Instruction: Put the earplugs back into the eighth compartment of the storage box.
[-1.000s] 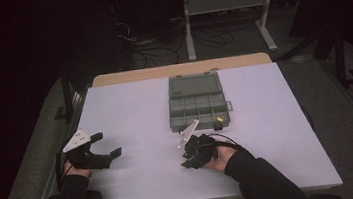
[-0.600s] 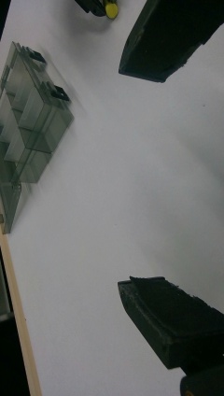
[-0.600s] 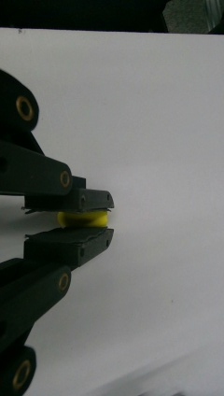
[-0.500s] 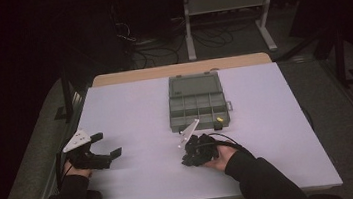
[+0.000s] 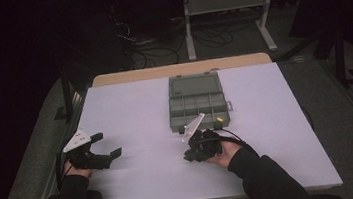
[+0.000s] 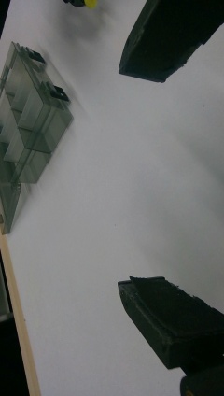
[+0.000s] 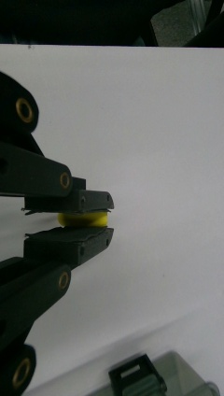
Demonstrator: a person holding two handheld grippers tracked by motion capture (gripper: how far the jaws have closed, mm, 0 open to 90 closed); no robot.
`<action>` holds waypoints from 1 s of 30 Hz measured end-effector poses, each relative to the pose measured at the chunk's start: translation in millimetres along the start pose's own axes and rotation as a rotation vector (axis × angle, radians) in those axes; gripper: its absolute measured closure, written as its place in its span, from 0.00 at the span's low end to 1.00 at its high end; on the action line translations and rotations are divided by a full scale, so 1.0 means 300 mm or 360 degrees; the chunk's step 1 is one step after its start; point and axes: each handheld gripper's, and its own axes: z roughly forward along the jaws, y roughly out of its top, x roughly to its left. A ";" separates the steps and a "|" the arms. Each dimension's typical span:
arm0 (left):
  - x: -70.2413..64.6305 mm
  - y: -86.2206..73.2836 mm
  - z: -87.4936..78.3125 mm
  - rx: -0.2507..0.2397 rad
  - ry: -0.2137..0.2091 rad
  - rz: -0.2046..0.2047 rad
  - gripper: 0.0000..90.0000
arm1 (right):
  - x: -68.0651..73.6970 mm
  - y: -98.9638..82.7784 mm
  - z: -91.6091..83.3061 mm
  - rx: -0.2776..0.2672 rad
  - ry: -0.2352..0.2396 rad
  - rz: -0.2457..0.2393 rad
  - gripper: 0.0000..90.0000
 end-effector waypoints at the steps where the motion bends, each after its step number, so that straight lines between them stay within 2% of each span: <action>1: 0.000 0.000 0.000 0.0000 0.0000 0.0000 0.00 | 0.000 0.000 0.000 0.0000 0.0000 0.0000 0.88; 21: -0.001 0.000 0.001 0.0004 0.0000 0.0000 0.00 | -0.050 0.002 -0.161 -0.0104 -0.0151 0.0047 0.89; 30: 0.000 0.000 0.001 0.0003 0.0001 -0.0002 0.00 | -0.094 0.008 -0.238 -0.0128 -0.0239 0.0077 0.89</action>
